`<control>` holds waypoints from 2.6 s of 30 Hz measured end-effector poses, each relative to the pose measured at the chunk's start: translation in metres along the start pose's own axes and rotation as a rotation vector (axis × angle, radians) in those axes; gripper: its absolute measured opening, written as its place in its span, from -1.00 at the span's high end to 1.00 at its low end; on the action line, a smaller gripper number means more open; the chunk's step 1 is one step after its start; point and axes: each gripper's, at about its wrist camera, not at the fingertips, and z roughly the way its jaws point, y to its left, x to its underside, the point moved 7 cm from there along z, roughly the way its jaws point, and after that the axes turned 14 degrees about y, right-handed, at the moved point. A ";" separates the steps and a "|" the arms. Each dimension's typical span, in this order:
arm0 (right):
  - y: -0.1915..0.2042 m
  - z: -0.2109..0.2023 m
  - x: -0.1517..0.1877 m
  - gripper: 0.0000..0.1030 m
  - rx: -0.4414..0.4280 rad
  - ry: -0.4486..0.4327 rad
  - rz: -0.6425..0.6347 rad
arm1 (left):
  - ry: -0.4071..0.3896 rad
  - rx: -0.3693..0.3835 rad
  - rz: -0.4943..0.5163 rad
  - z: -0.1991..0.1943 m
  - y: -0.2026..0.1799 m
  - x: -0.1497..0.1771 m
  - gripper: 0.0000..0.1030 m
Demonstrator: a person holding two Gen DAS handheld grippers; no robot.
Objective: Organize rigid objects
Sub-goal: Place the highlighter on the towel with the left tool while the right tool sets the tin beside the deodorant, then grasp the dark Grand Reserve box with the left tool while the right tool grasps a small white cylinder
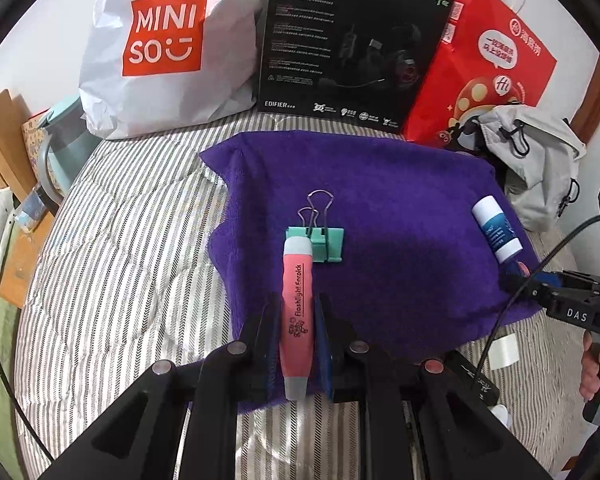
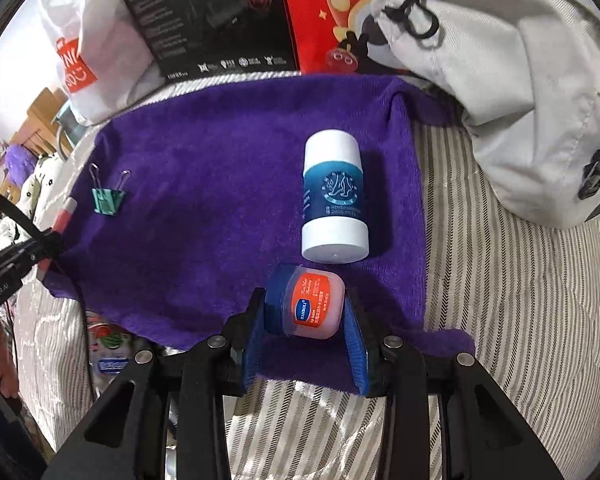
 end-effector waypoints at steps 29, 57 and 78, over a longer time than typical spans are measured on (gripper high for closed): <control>0.002 0.007 -0.001 0.24 0.007 0.005 -0.055 | 0.086 -0.107 0.037 0.039 -0.005 -0.012 0.67; -0.003 -0.060 0.049 -0.06 -0.017 -0.082 0.003 | 0.067 -0.024 0.059 -0.030 -0.033 0.034 -0.19; 0.006 -0.059 0.146 -0.10 -0.048 -0.077 0.017 | 0.164 0.017 0.132 0.009 -0.090 0.123 -0.20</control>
